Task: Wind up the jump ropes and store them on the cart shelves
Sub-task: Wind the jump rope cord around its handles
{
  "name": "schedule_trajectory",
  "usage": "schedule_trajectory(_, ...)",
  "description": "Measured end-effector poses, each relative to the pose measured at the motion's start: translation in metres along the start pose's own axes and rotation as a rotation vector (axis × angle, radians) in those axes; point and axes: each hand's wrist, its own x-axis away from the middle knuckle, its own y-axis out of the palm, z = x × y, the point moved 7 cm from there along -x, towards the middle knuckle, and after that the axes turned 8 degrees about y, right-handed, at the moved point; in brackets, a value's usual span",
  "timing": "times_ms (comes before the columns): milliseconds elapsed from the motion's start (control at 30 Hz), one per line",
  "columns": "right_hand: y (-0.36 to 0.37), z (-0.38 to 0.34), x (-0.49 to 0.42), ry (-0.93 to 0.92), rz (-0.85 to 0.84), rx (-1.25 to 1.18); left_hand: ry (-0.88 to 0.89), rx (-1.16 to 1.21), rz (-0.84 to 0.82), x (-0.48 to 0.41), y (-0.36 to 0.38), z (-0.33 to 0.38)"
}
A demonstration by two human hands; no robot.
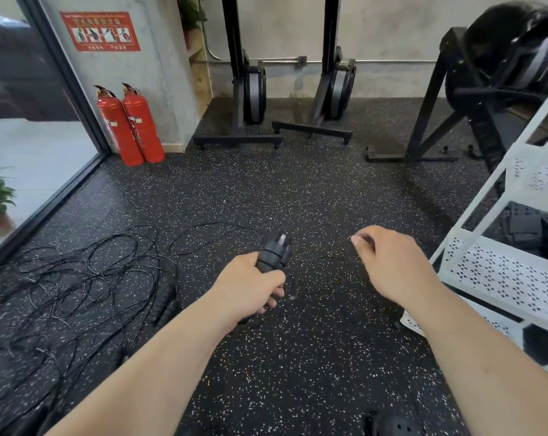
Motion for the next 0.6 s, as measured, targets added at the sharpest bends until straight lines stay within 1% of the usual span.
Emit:
schedule_trajectory(167, -0.002, -0.007, 0.004, -0.029, -0.014, -0.061, 0.233, -0.339, 0.001, 0.004, 0.002, 0.02)
schedule_trajectory(233, -0.002, -0.01, 0.005, -0.053, -0.007, -0.126, 0.314, -0.379, 0.009, 0.009, 0.004, 0.029)
schedule_trajectory(300, -0.006, -0.015, 0.006, -0.093, 0.038, -0.212, 0.395, -0.383, 0.012, 0.014, 0.004, 0.038)
schedule_trajectory(400, -0.015, -0.032, 0.014, -0.22, 0.072, -0.398, 0.481, -0.371, -0.039, 0.02, 0.005, 0.047)
schedule_trajectory(500, -0.018, -0.051, 0.027, -0.337, 0.001, -0.519, 0.507, -0.316, -0.121, 0.022, 0.01, 0.051)
schedule_trajectory(533, -0.015, -0.054, 0.029, -0.343, -0.033, -0.532, 0.507, -0.272, -0.129, 0.023, 0.011, 0.053)
schedule_trajectory(600, -0.01, -0.055, 0.031, -0.323, -0.093, -0.529, 0.48, -0.167, -0.09, 0.02, 0.008, 0.052)
